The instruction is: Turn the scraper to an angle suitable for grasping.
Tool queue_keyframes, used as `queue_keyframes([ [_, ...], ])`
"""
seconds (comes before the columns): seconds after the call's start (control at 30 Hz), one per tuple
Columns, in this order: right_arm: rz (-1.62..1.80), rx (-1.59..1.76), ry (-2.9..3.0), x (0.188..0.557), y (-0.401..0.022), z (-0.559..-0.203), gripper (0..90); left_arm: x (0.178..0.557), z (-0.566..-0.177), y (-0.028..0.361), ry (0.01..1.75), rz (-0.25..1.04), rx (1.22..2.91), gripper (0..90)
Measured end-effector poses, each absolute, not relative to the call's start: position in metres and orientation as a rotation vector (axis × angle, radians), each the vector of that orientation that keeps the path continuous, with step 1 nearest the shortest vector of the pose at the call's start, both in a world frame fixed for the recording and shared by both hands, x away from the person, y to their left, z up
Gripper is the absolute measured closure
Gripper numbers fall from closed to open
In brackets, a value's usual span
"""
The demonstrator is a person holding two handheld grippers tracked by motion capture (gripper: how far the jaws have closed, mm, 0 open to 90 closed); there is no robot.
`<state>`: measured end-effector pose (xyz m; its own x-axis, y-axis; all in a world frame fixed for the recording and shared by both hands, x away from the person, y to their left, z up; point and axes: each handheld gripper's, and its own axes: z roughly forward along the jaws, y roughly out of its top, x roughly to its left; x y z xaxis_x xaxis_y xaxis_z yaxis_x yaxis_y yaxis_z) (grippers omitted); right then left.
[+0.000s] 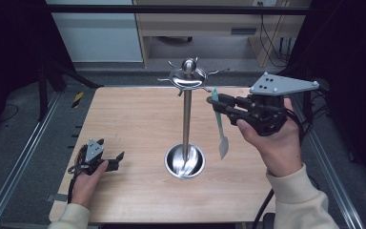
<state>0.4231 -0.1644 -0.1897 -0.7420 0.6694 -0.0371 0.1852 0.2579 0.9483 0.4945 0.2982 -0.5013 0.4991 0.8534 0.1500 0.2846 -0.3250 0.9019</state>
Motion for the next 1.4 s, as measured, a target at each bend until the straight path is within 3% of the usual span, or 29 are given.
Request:
queue_keyframes([
  [1.4, 1.483, 0.807, 2.097, 0.430, -0.155, -0.195, 74.2, 0.495, -0.501, 0.297, 0.939, 0.805, 1.866, 3.9],
])
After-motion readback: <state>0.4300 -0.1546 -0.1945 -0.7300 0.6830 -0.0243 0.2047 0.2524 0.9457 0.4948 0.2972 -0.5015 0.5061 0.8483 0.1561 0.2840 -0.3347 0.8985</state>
